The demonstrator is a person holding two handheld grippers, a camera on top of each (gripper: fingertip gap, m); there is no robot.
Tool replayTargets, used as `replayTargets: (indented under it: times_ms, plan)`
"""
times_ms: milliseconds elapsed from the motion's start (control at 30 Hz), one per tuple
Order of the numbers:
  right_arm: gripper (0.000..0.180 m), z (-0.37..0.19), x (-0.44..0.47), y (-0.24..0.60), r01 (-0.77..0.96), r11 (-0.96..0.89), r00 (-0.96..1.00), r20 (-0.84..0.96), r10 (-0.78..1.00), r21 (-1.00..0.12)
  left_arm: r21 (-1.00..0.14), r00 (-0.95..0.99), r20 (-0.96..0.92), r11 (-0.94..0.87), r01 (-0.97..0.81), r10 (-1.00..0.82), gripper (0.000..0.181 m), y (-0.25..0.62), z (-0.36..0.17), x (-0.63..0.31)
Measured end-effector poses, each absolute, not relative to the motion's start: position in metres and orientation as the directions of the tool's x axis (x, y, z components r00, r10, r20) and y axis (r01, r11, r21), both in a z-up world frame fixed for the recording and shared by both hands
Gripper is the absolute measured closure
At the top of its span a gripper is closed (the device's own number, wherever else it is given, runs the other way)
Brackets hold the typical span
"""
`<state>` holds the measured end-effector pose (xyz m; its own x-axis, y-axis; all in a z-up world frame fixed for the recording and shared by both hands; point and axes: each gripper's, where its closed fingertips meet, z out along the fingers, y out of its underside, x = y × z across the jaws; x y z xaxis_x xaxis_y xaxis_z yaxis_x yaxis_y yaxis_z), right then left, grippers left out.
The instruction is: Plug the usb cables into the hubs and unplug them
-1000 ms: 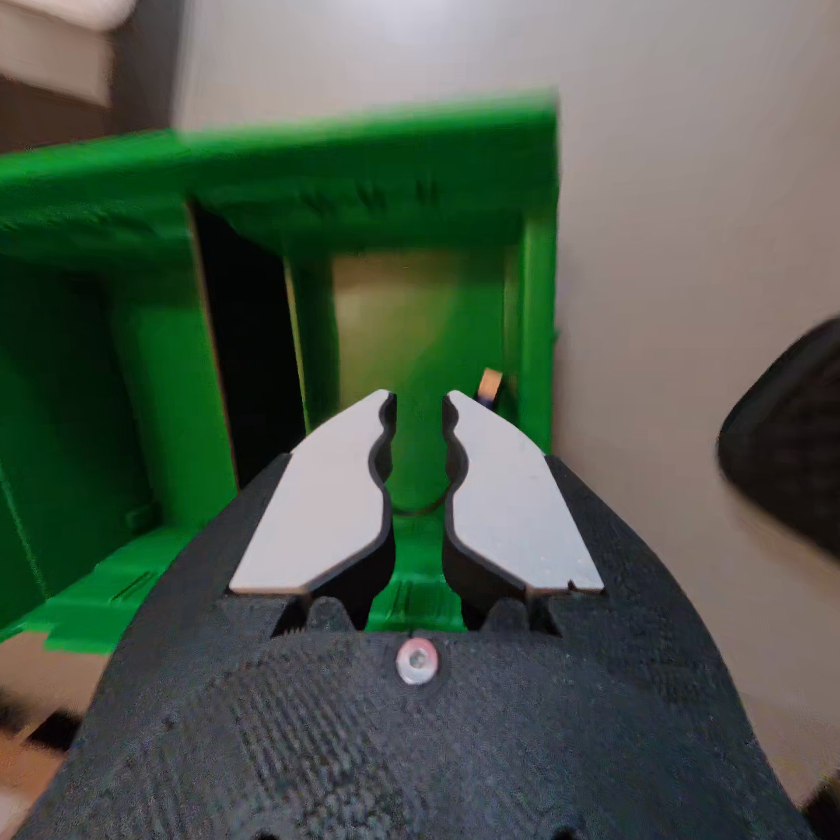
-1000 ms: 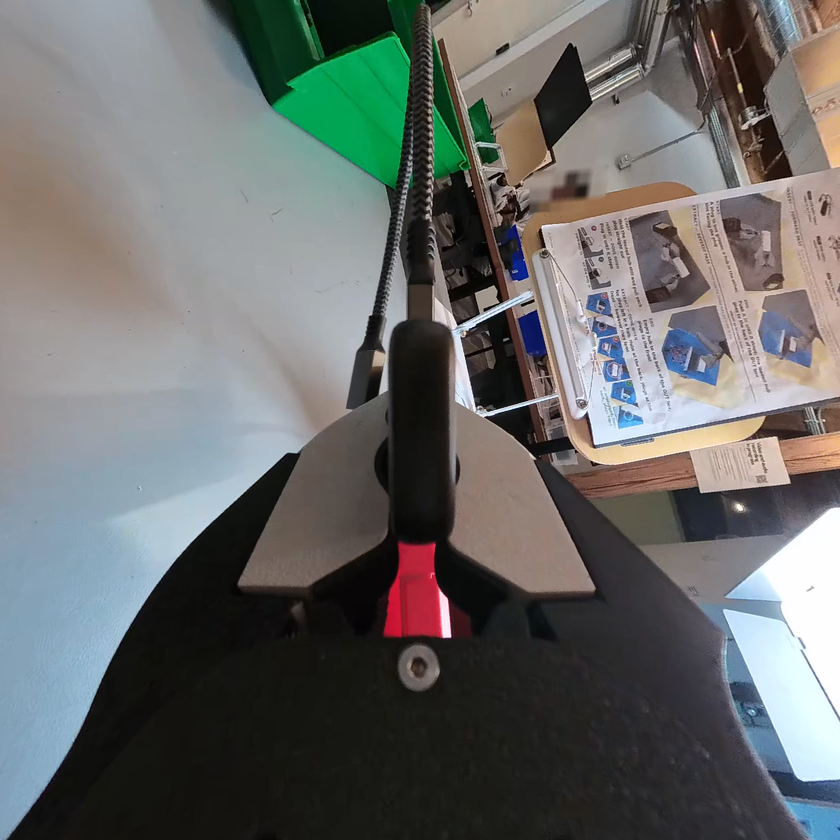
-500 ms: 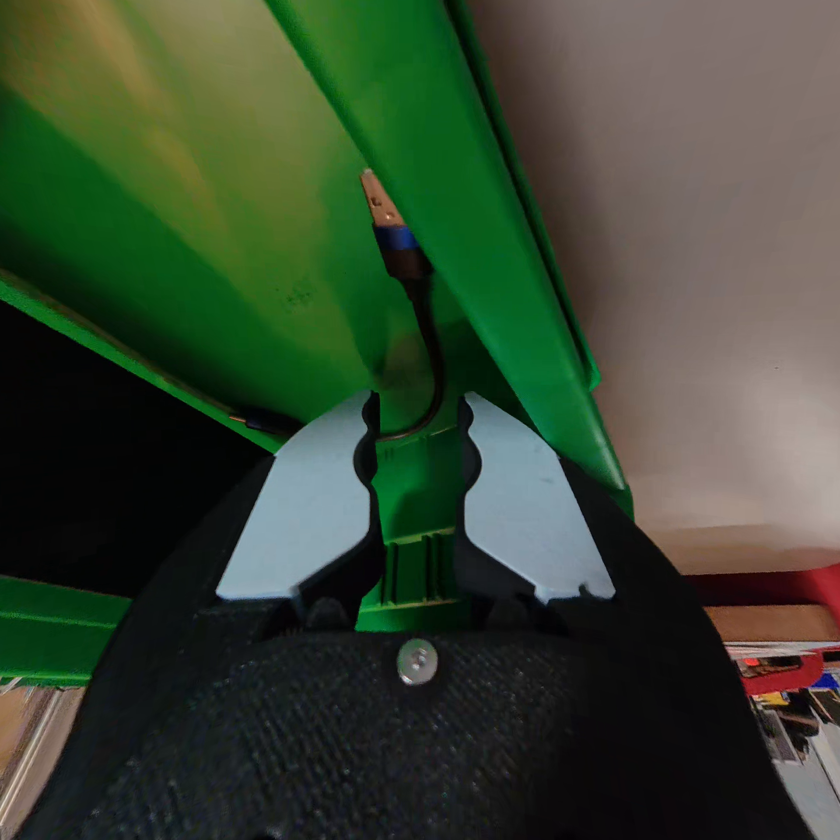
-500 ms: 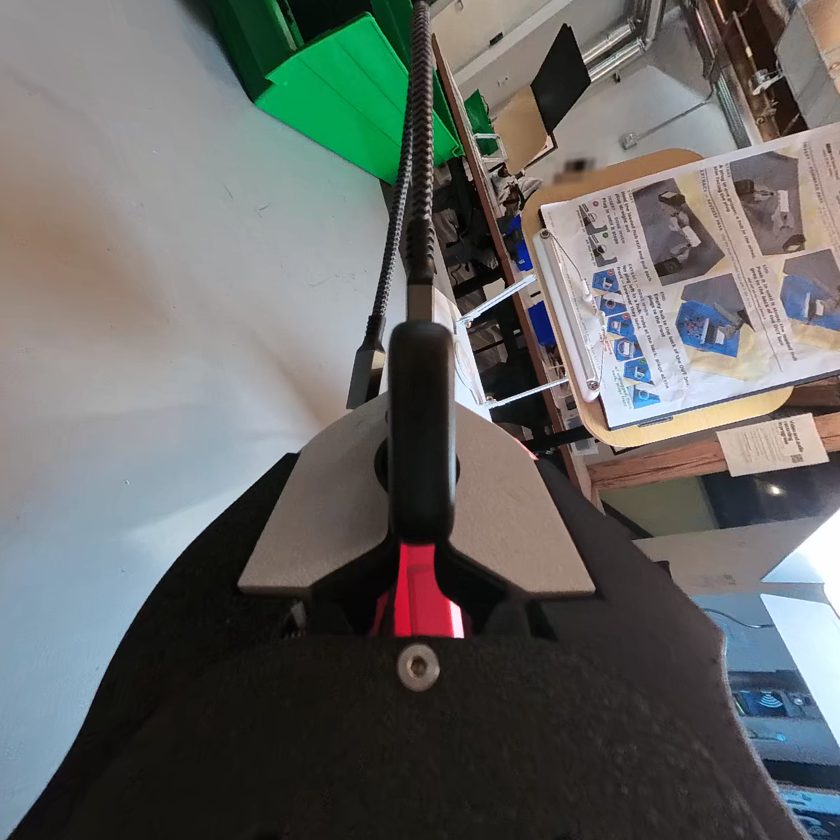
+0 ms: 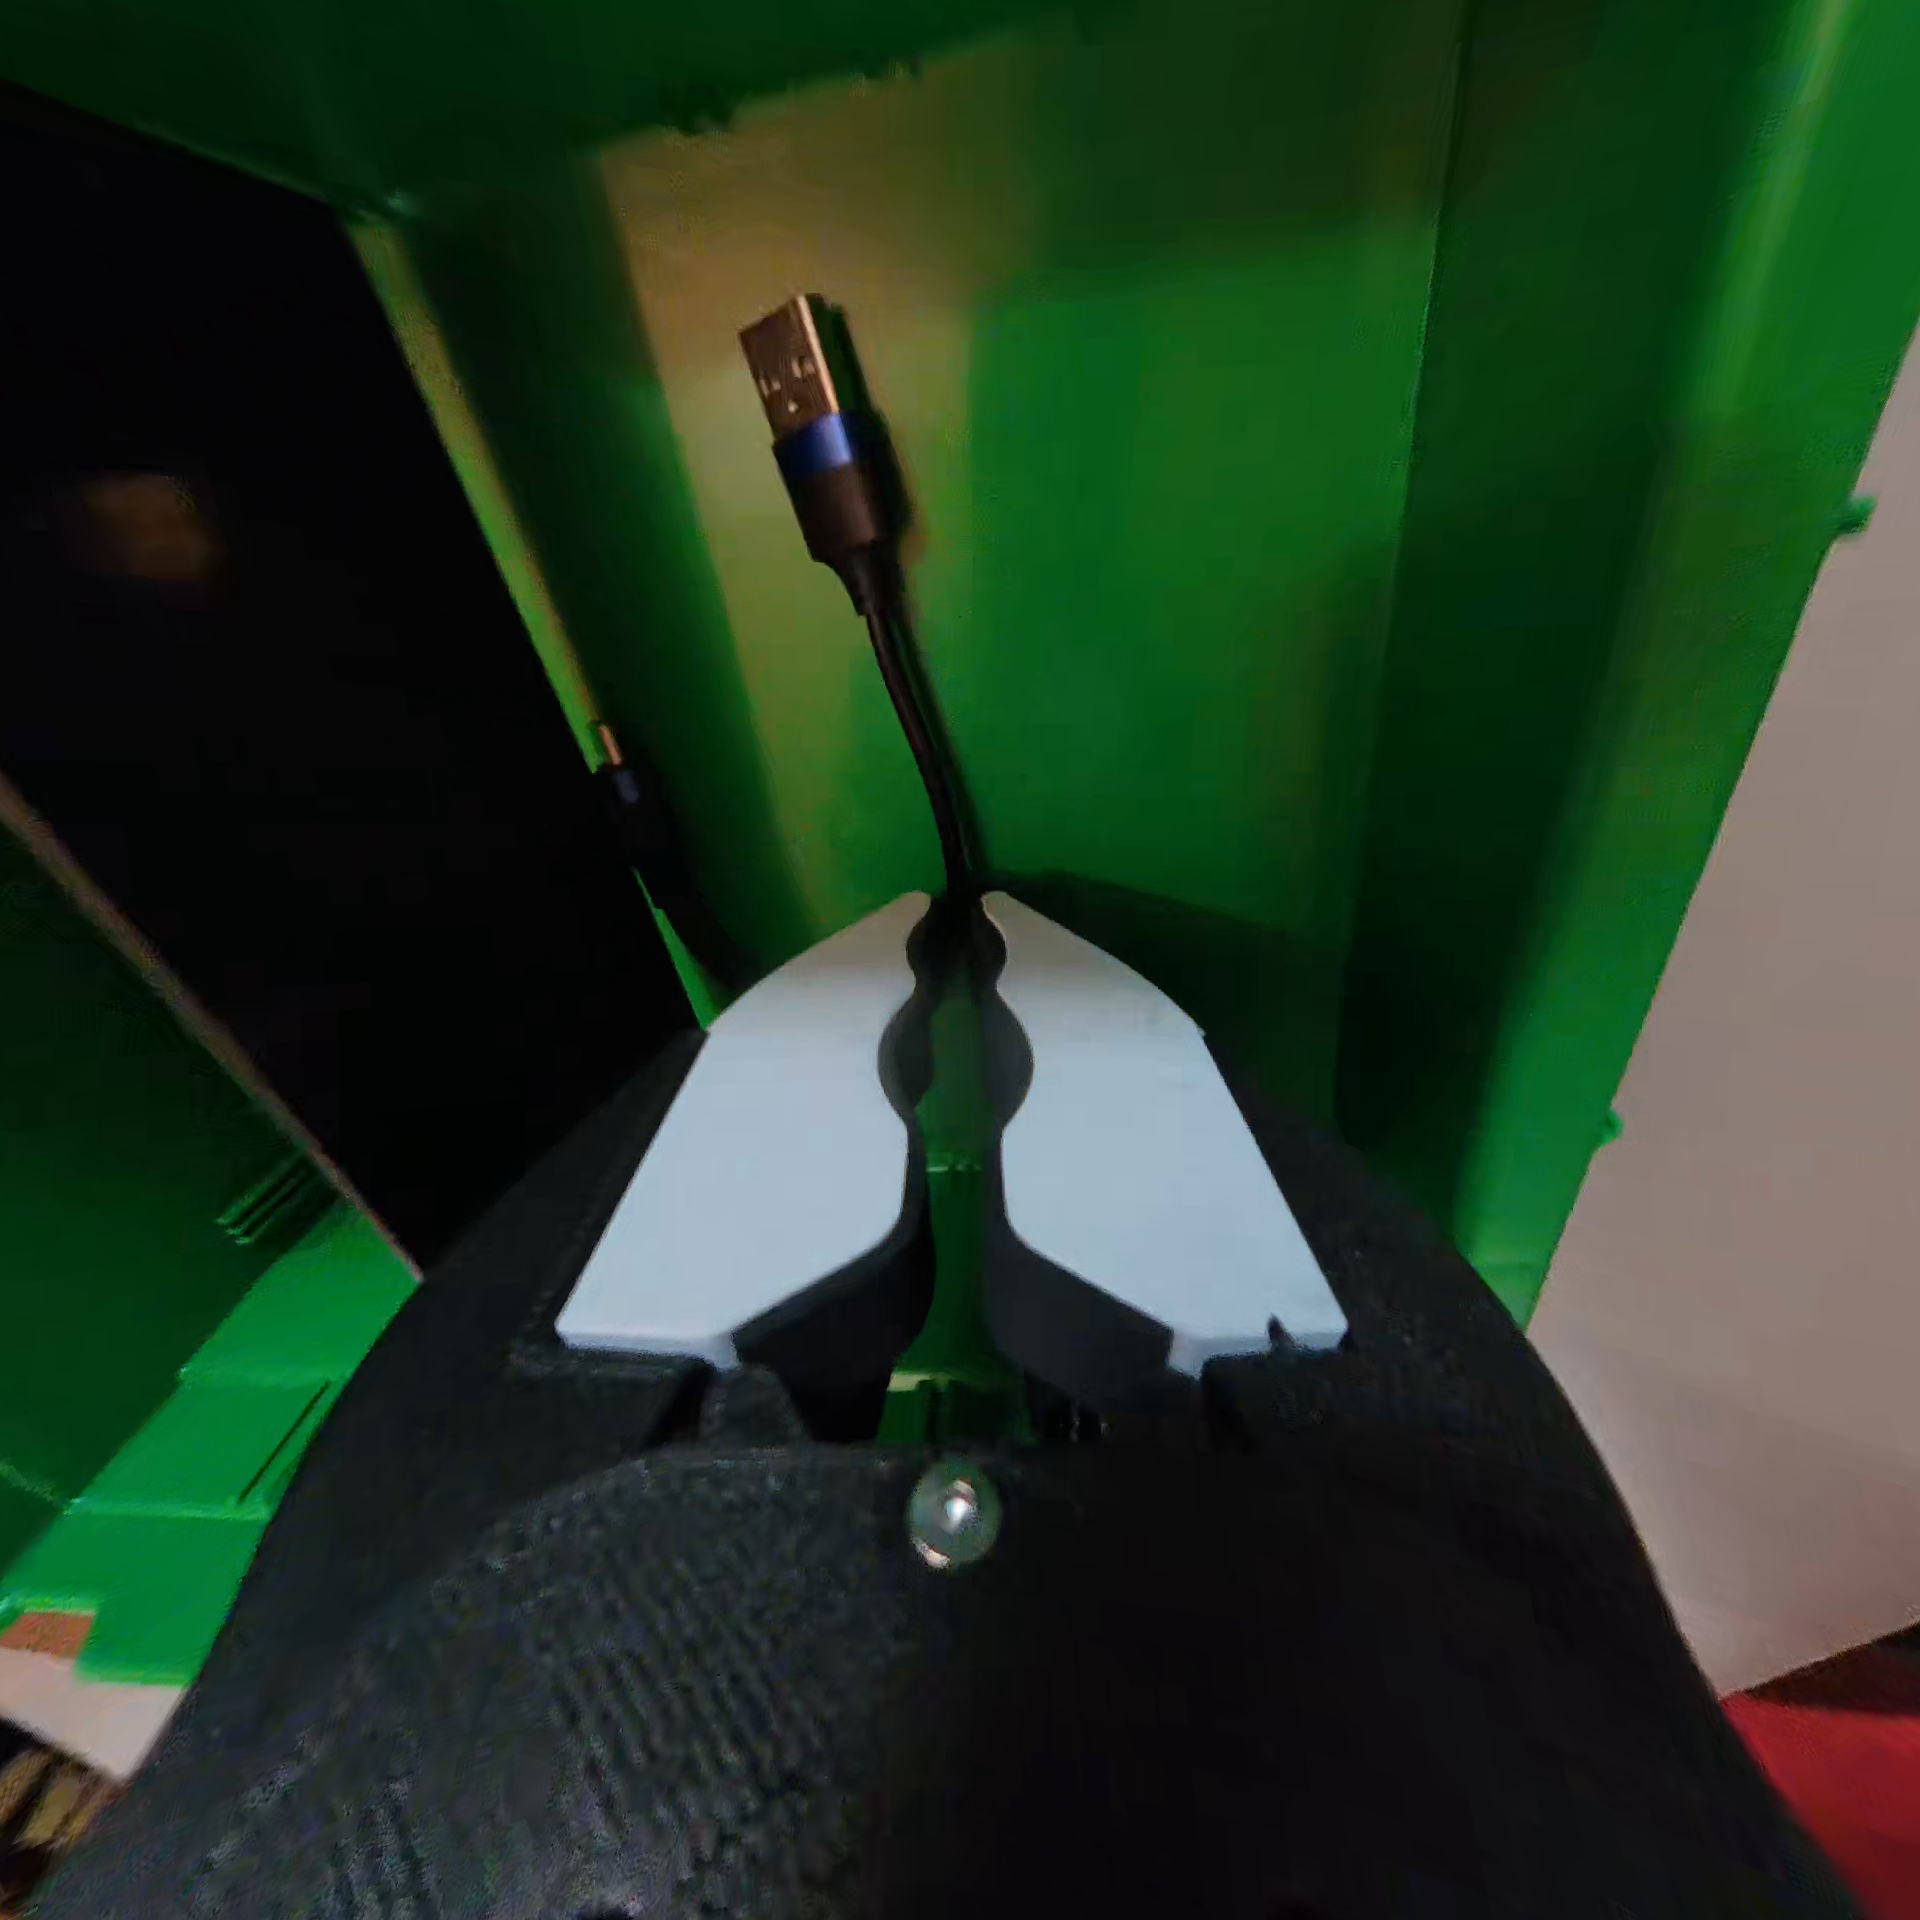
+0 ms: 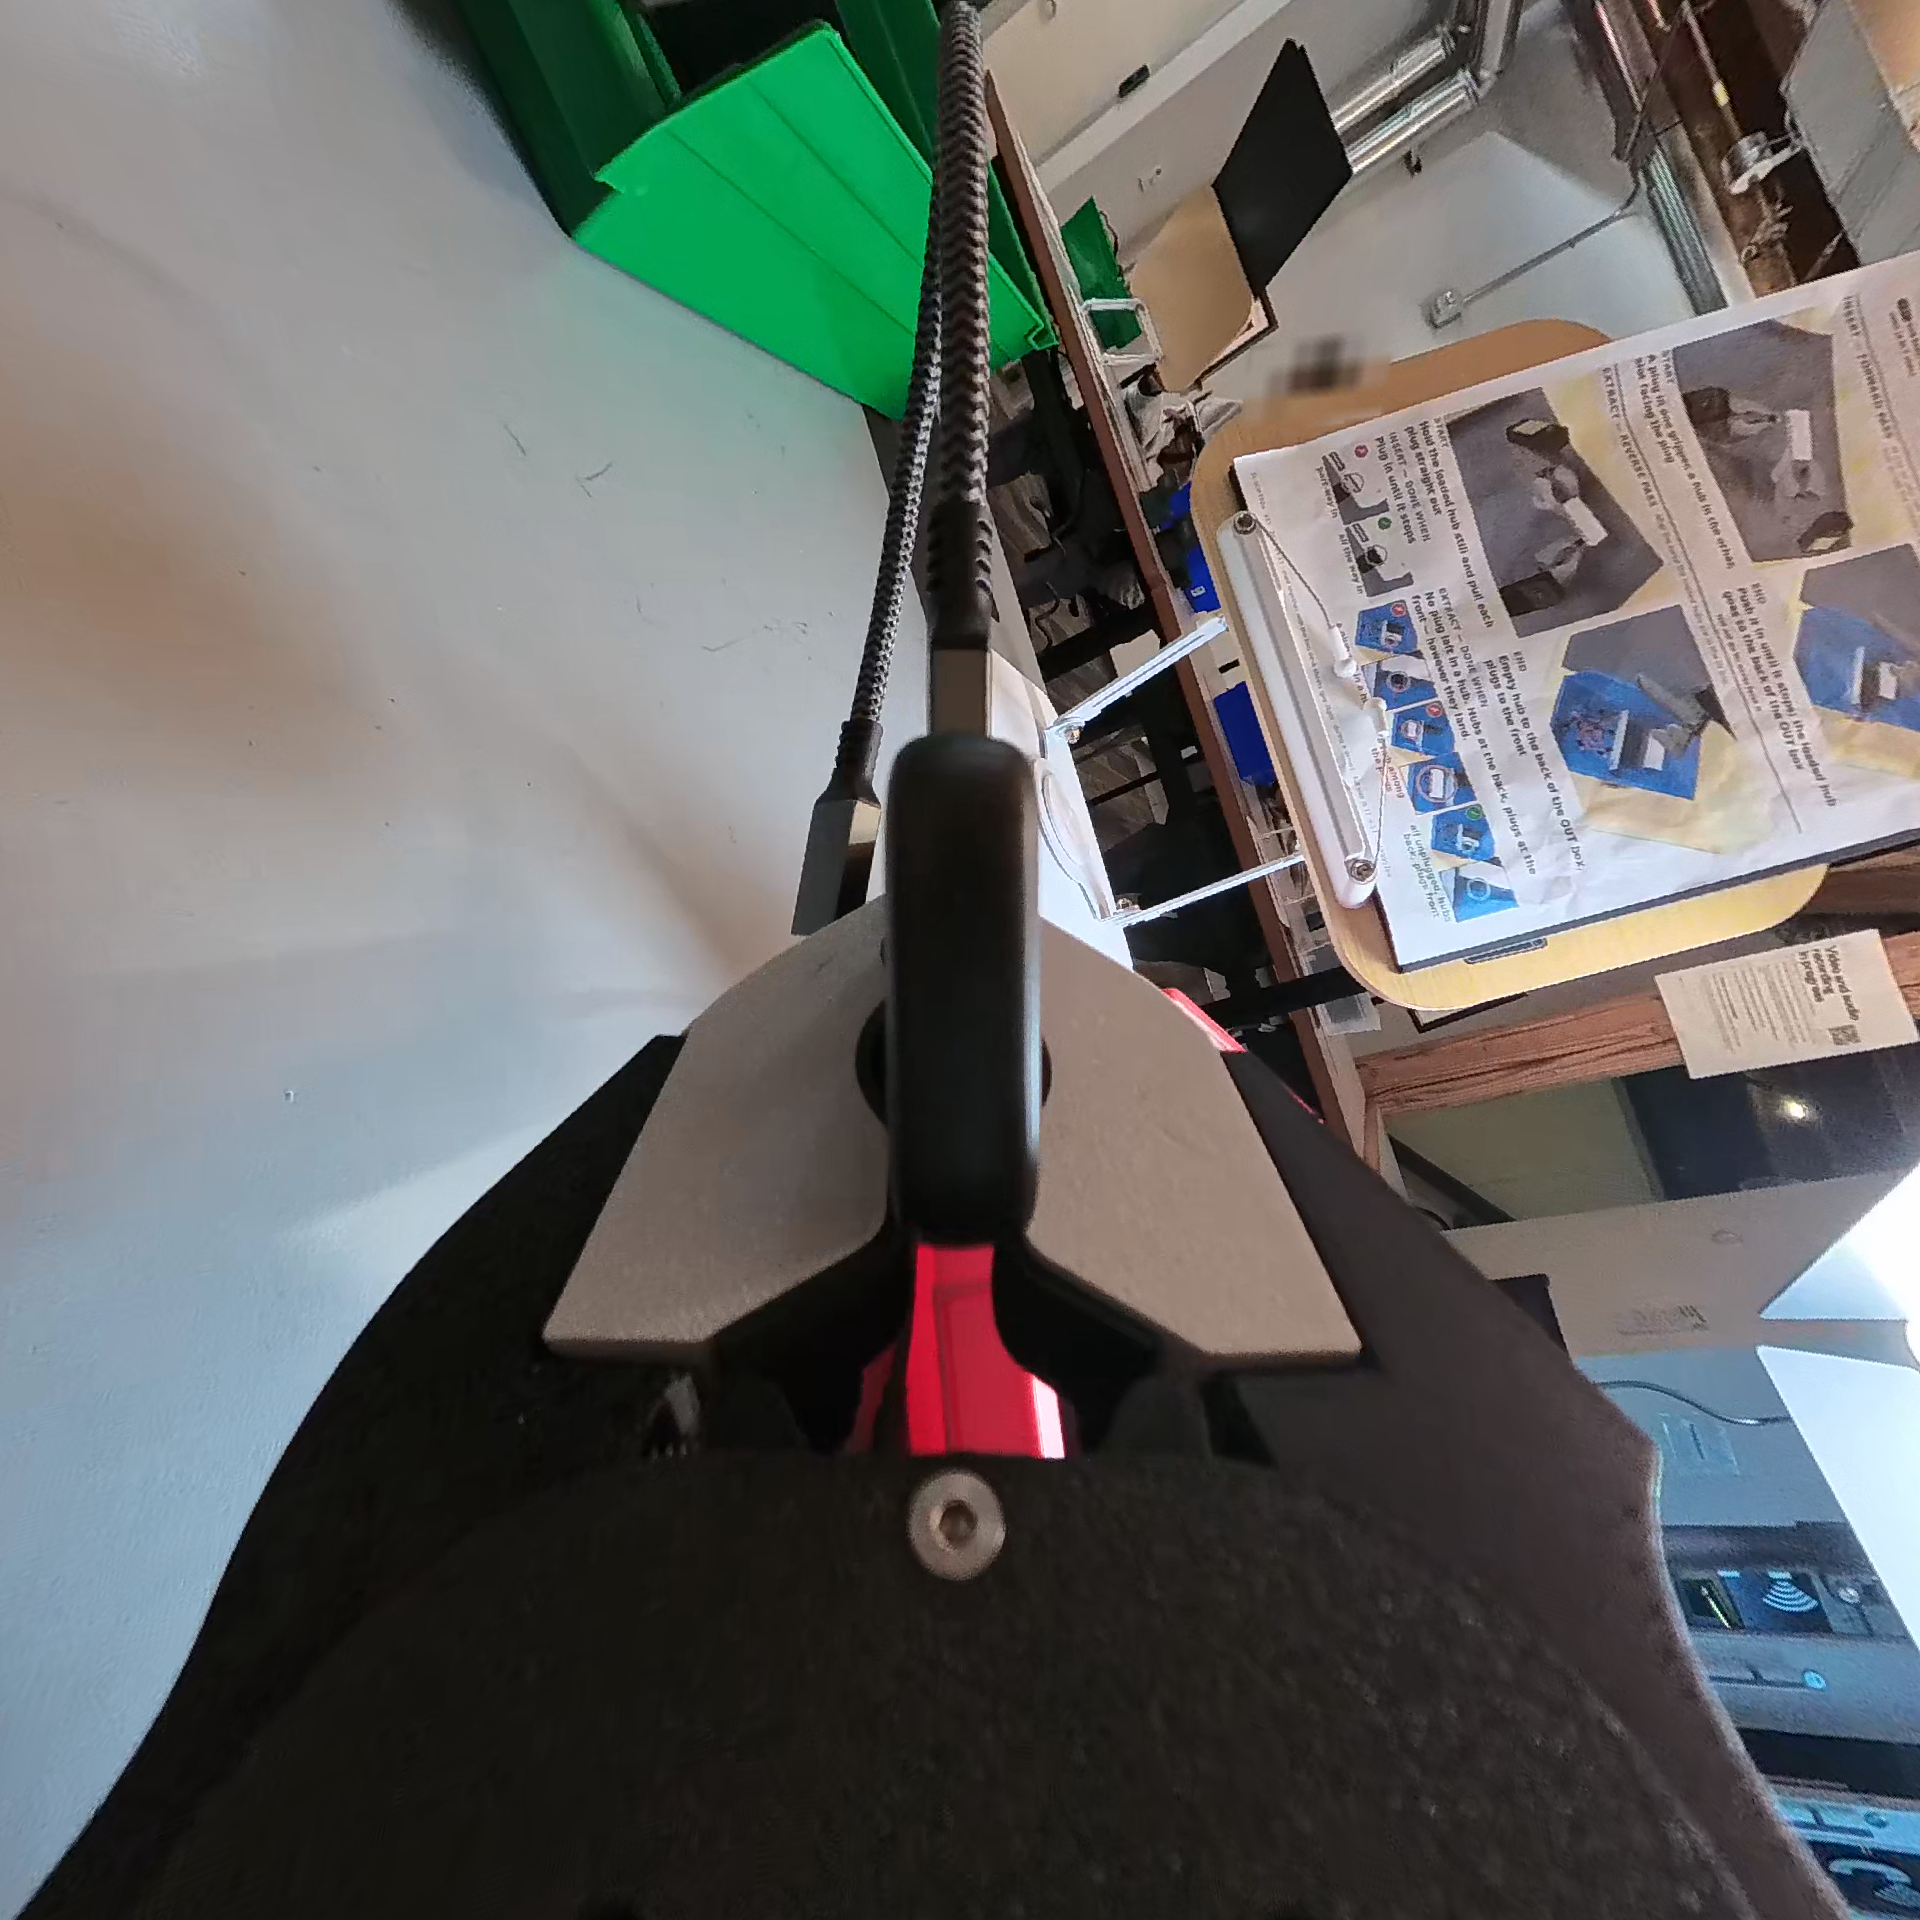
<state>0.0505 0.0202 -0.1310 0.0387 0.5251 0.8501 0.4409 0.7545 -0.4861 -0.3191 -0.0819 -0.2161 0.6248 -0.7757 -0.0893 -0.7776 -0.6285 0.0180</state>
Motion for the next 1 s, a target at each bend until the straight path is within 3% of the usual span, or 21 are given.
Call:
replayTargets:
  times_ms: [33, 433, 767, 1000]
  plan:
    - [0.167, -0.131, 0.051, 0.020, 0.440, 0.754, 0.039, 0.849, 0.526, -0.488, 0.002, 0.646, -0.074, -0.648, -0.762, -0.760, 0.177, -0.081, -0.214, -0.316]
    - [0.167, -0.129, 0.053, 0.020, 0.437, 0.750, 0.038, 0.843, 0.536, -0.496, -0.236, 0.780, 0.050, -0.766, -0.598, -0.624, 0.155, -0.047, -0.219, -0.277]
    - [0.167, -0.126, 0.056, 0.021, 0.430, 0.750, 0.050, 0.843, 0.535, -0.502, -0.281, 0.804, -0.001, -0.772, -0.571, -0.594, 0.176, -0.039, -0.219, -0.276]
    - [0.167, -0.122, 0.058, 0.021, 0.425, 0.753, 0.059, 0.846, 0.530, -0.502, -0.583, 0.811, -0.115, -0.622, -0.523, -0.574, 0.177, -0.050, -0.123, -0.258]
